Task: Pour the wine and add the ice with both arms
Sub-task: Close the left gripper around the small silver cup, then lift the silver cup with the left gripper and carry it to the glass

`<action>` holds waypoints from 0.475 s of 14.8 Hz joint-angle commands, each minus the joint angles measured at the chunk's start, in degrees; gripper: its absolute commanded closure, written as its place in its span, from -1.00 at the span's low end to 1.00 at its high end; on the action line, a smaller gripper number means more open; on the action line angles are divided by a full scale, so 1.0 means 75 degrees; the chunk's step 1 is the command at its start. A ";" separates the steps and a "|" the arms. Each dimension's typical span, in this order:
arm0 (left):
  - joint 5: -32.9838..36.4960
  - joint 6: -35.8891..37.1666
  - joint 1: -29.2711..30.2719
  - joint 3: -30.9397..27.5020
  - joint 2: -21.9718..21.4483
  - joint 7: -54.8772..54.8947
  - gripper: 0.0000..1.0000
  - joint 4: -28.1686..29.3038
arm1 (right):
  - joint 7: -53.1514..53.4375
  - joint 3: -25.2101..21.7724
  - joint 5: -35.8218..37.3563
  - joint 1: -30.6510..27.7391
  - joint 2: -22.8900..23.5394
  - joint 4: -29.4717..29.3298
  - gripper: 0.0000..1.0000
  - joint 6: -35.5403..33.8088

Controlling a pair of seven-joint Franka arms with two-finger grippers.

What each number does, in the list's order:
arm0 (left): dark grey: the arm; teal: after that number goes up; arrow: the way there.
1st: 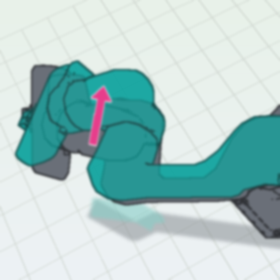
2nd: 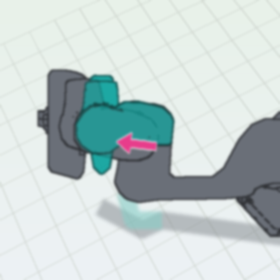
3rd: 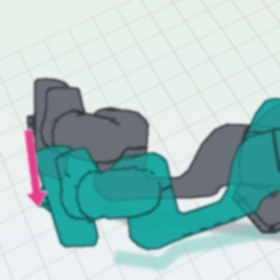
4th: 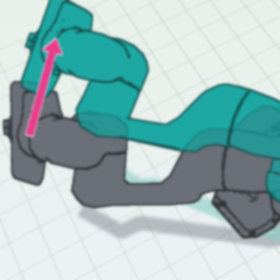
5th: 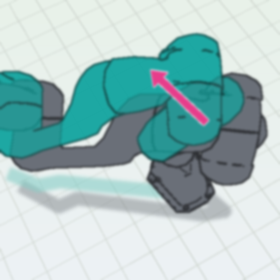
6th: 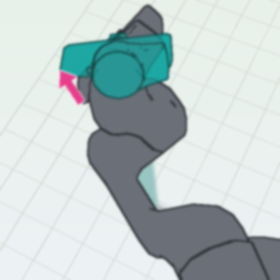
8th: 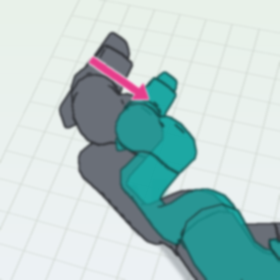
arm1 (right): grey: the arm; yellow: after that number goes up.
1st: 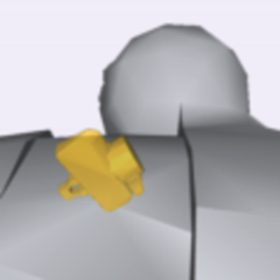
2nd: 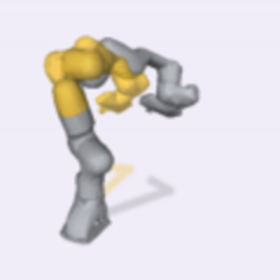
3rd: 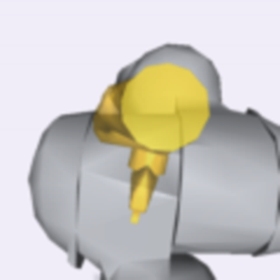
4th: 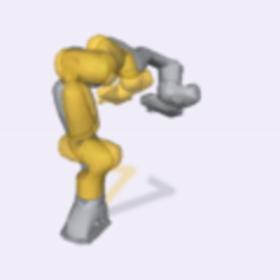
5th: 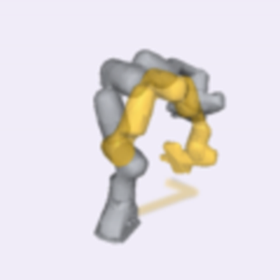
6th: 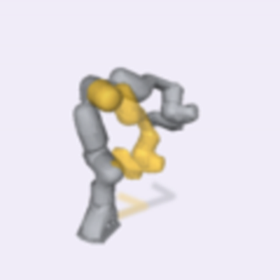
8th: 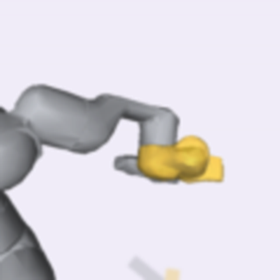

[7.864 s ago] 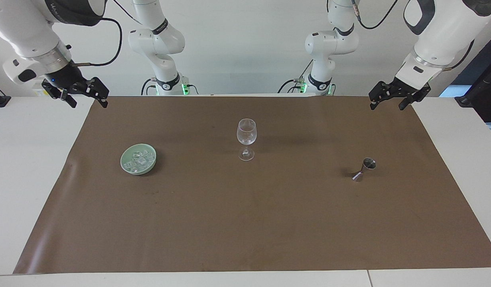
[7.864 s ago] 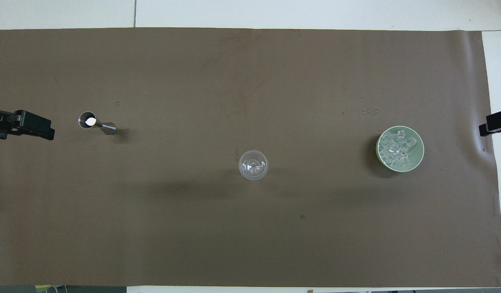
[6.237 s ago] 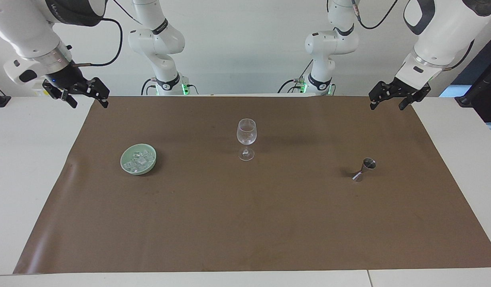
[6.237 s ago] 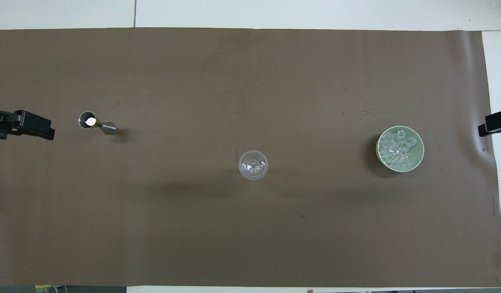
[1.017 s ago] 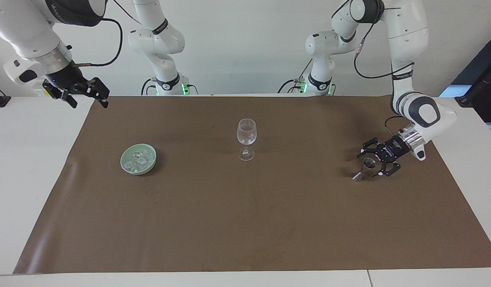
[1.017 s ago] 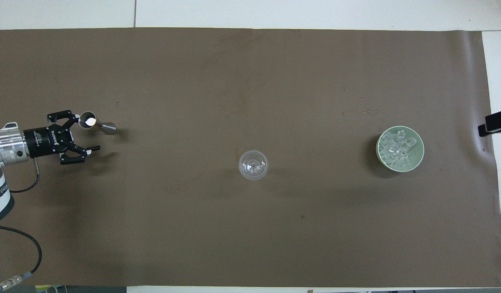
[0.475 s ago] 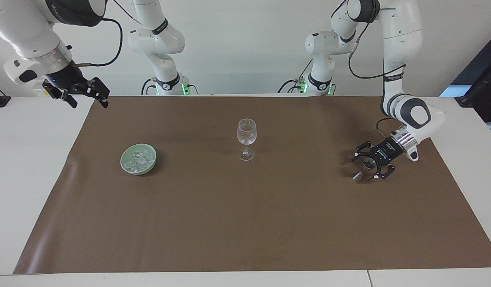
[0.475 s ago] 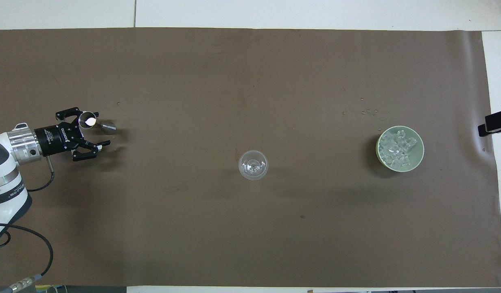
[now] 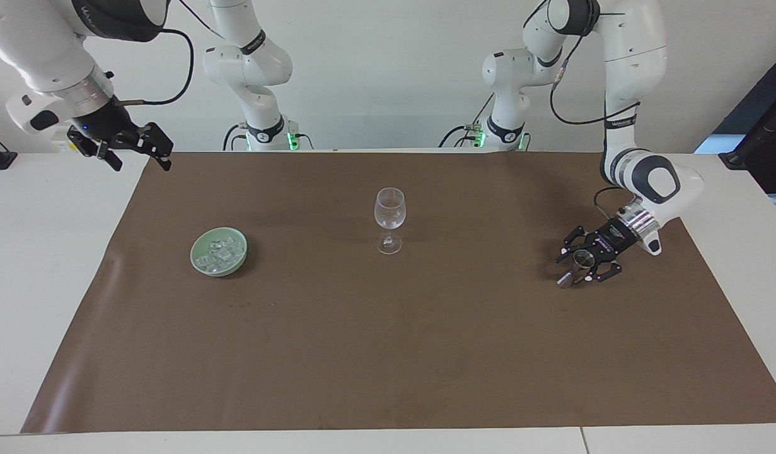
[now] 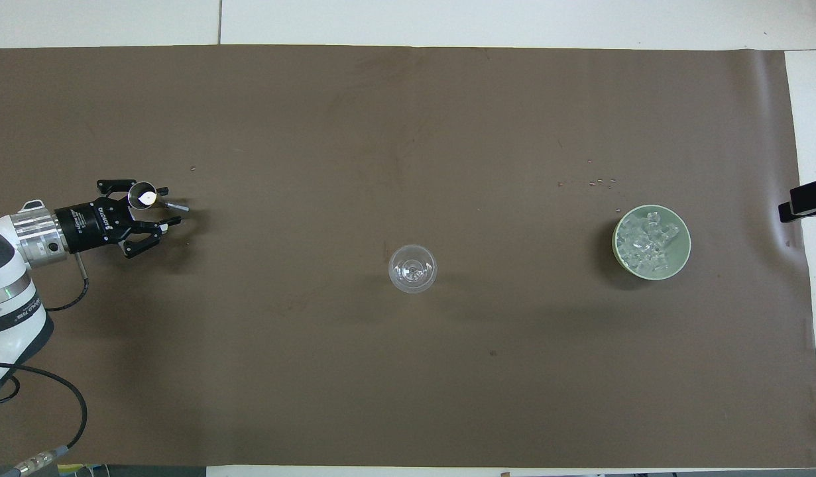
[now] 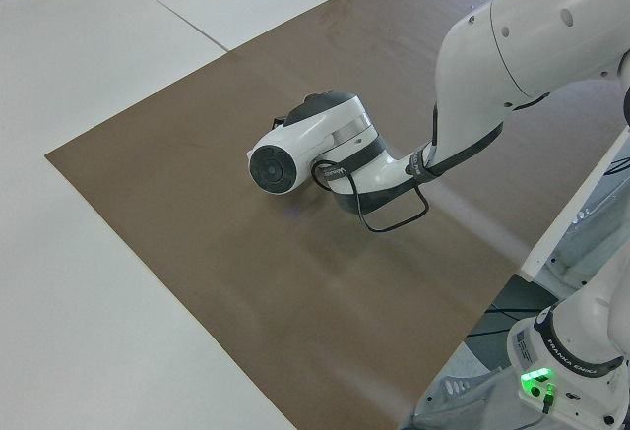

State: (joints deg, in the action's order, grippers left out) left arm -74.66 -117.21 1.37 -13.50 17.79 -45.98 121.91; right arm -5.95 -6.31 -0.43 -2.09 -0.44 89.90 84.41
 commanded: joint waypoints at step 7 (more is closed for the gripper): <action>-0.0533 0.0100 0.0157 -0.0016 -0.0602 -0.0138 1.00 0.0292 | -0.0004 -0.0003 -0.0095 -0.0026 -0.0094 0.0095 -1.00 0.0007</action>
State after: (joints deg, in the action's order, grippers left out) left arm -77.34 -117.17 1.77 -13.54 16.71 -46.12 121.97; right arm -5.95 -6.31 -0.43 -2.09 -0.44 89.90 84.41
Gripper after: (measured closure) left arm 0.784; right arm 0.000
